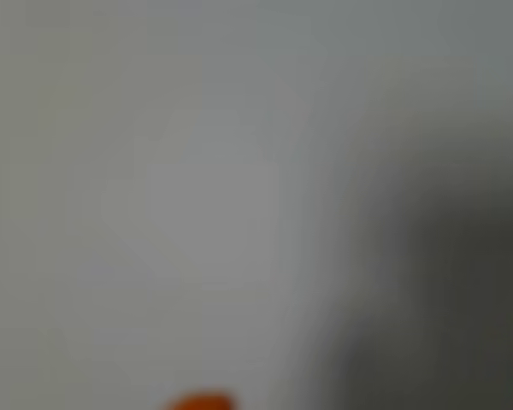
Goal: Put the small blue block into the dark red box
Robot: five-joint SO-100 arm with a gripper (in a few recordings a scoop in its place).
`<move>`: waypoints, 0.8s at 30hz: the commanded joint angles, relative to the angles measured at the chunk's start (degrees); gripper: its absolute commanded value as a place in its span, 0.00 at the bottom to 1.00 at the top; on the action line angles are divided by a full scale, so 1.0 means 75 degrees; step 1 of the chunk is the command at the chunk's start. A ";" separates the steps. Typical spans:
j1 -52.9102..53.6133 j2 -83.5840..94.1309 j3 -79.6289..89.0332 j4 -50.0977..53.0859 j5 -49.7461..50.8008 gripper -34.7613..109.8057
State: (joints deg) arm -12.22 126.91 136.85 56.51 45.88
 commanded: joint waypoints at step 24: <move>0.0563 -0.6152 -0.6094 0.0949 0.0902 0.38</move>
State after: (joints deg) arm -8.09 80.86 95.80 62.14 51.42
